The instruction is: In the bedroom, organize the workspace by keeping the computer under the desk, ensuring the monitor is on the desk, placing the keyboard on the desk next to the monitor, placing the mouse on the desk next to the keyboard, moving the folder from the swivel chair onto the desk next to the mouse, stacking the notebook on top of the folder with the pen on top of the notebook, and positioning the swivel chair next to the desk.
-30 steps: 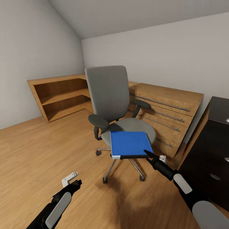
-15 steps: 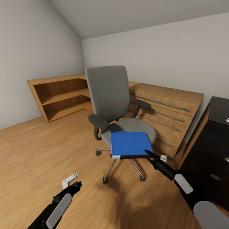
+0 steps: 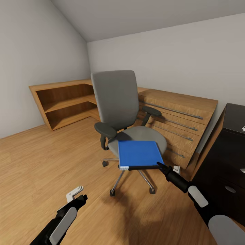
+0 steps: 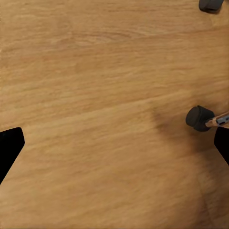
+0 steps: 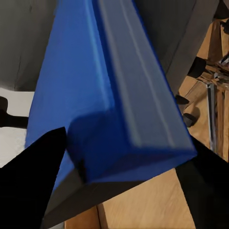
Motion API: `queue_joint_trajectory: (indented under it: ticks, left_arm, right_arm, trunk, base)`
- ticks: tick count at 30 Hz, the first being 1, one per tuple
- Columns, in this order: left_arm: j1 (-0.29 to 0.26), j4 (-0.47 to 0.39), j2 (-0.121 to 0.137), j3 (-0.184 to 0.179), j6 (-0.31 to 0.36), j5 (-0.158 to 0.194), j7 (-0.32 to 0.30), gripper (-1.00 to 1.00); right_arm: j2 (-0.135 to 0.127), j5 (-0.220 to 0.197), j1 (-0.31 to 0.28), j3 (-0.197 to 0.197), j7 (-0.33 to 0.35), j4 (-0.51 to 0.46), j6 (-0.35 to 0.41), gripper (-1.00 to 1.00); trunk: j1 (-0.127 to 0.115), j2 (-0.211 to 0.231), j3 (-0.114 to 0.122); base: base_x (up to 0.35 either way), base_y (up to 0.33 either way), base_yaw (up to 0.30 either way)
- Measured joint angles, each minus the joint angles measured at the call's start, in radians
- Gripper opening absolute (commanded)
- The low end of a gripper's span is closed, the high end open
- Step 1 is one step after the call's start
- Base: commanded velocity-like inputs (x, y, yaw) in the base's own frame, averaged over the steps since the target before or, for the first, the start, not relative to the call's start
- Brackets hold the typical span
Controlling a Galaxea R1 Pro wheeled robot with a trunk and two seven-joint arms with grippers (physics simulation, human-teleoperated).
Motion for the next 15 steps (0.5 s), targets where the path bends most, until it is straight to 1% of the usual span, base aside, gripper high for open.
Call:
queue_joint_trajectory:
  ticks: [15]
  left_arm:
    - [0.0,0.0,-0.001,0.0,0.0,0.001,0.0,1.0]
  right_arm:
    - [0.0,0.002,0.0,0.002,0.0,0.0,-0.001,-1.0]
  trunk:
    - [0.0,0.0,0.0]
  base:
    - [0.0,0.0,0.0]
